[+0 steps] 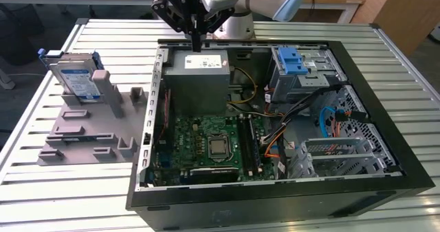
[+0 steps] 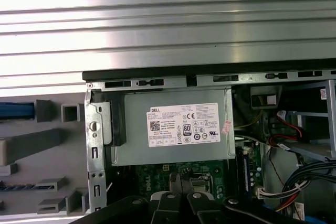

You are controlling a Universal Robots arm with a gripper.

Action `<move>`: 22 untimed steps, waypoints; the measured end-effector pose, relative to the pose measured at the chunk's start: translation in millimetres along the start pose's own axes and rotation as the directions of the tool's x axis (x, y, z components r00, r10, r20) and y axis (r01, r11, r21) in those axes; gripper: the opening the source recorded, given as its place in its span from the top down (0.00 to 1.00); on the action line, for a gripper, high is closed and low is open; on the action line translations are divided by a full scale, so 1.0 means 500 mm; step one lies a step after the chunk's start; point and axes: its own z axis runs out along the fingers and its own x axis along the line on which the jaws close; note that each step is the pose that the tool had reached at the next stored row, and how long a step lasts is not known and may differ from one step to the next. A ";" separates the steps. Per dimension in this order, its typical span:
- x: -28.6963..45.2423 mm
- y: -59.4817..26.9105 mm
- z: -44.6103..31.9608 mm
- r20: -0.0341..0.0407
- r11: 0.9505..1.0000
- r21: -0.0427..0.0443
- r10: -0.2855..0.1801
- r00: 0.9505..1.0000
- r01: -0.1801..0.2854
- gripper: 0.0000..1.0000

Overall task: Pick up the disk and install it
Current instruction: 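Reach for the disk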

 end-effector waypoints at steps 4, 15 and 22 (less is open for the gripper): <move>0.002 0.000 0.000 0.000 1.000 0.000 0.000 1.000 0.000 0.89; 0.011 -0.001 0.001 0.000 1.000 0.000 0.000 1.000 0.000 0.89; 0.016 -0.001 0.001 0.000 1.000 0.000 0.000 1.000 0.000 0.89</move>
